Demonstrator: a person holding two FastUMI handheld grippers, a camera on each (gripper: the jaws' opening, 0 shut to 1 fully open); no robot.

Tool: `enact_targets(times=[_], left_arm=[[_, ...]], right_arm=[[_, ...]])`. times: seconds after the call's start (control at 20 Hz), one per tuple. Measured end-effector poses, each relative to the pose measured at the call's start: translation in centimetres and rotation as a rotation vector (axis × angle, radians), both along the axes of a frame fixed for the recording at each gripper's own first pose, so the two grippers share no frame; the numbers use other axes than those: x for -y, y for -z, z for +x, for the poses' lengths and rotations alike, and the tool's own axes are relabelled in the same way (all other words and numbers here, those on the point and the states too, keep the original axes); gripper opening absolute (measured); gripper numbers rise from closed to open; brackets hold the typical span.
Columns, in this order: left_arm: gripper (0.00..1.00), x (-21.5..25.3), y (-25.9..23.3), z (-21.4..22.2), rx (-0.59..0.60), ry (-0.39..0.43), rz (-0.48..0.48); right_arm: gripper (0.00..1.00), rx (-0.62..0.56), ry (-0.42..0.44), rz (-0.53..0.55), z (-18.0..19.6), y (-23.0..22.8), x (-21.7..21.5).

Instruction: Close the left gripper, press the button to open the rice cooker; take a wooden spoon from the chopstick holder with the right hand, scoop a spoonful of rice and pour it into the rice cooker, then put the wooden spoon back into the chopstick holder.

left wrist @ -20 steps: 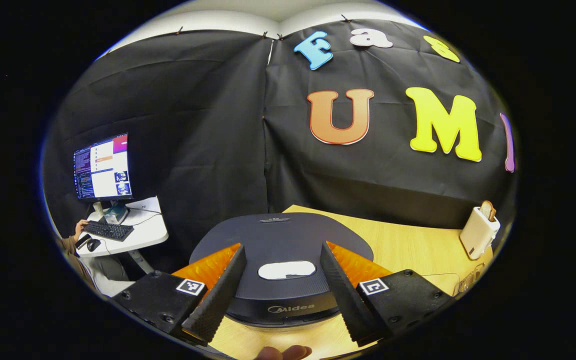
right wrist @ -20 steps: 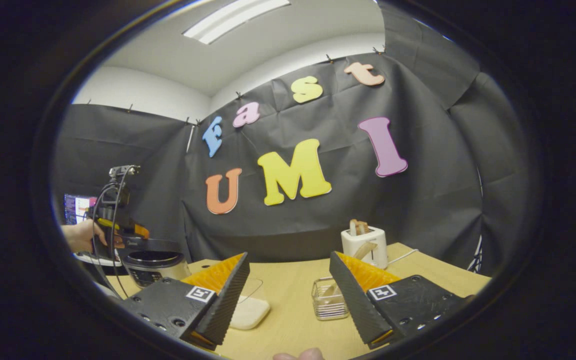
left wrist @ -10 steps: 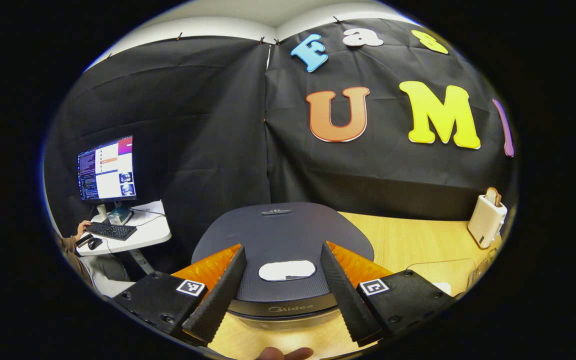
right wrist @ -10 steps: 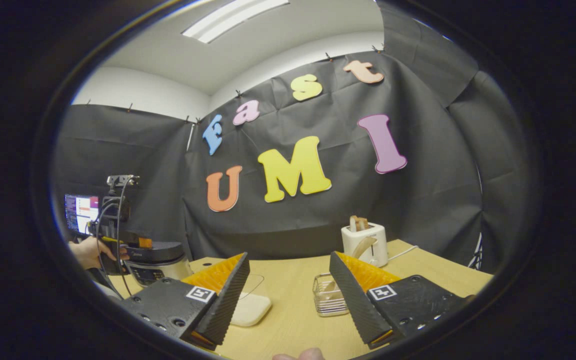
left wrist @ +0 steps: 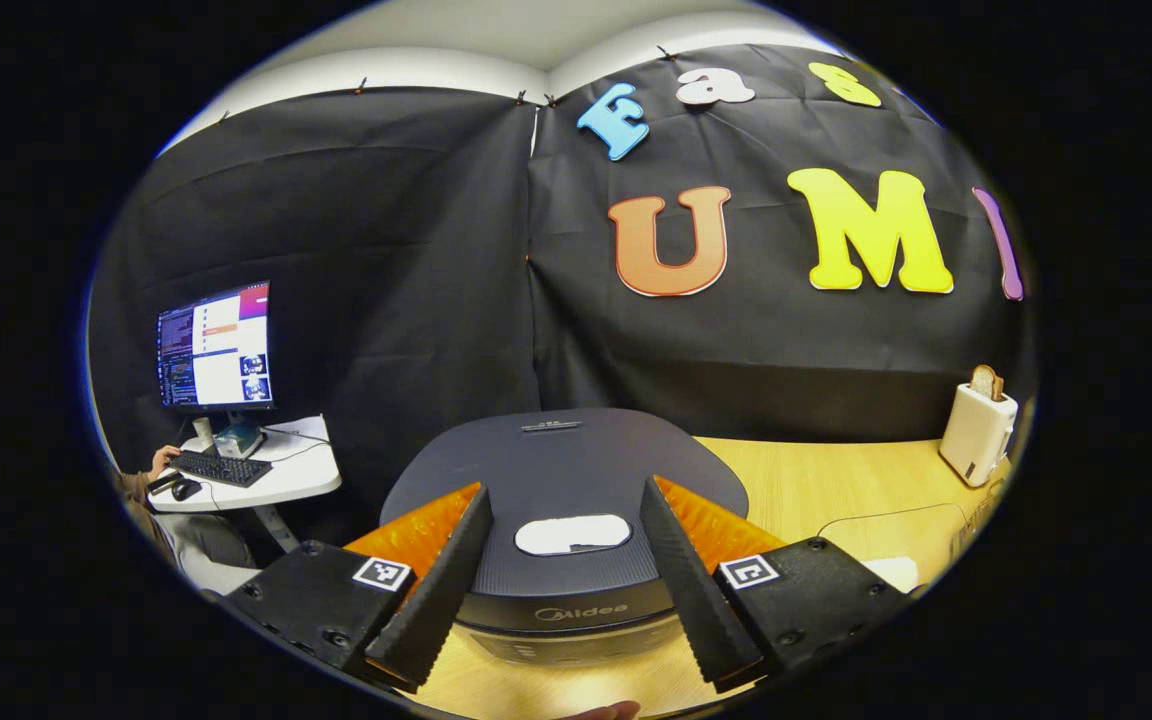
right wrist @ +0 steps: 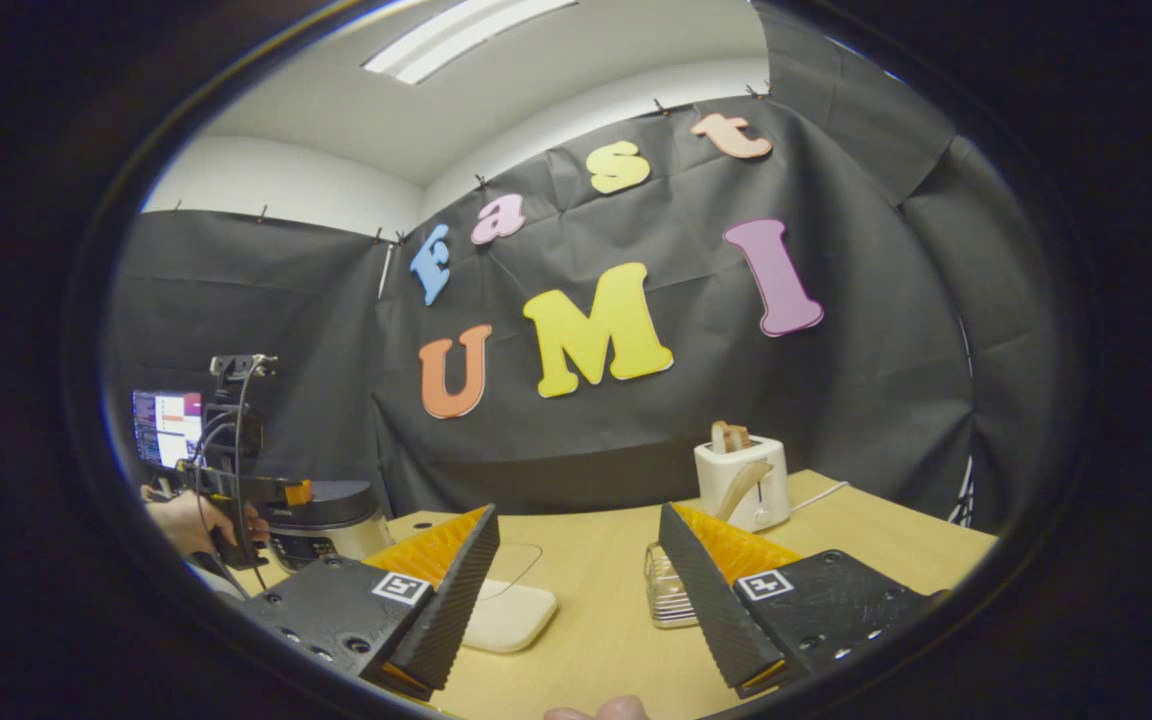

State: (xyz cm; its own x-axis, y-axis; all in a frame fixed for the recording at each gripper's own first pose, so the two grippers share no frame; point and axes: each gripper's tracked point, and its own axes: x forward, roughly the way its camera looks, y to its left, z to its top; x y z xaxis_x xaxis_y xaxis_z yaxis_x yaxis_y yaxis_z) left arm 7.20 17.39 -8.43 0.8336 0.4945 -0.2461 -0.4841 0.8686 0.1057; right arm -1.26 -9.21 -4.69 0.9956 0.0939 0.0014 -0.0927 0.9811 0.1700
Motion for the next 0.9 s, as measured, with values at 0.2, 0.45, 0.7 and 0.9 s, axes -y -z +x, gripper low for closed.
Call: enact_targets(times=[0.2, 0.45, 0.7, 0.9], left_arm=[[0.95, 0.1, -0.1, 0.1, 0.044, 0.011, 0.019], [0.9, 0.2, -1.3, 0.7, 0.066, 0.077, 0.05], [0.98, 2.5, -4.9, -0.2, 0.147, 0.148, 0.054], [0.98, 7.7, -8.0, -2.1, 0.199, 0.258, 0.051]], right_arm=[[0.95, -0.026, -0.026, -0.008, 0.4, 1.0, -1.3], [0.95, -0.033, 0.006, -0.028, 0.8, 0.5, -0.8], [0.95, 0.014, 0.055, -0.058, 0.6, -1.9, -0.4], [0.95, 0.061, 0.113, -0.065, 0.1, -4.2, 0.5]])
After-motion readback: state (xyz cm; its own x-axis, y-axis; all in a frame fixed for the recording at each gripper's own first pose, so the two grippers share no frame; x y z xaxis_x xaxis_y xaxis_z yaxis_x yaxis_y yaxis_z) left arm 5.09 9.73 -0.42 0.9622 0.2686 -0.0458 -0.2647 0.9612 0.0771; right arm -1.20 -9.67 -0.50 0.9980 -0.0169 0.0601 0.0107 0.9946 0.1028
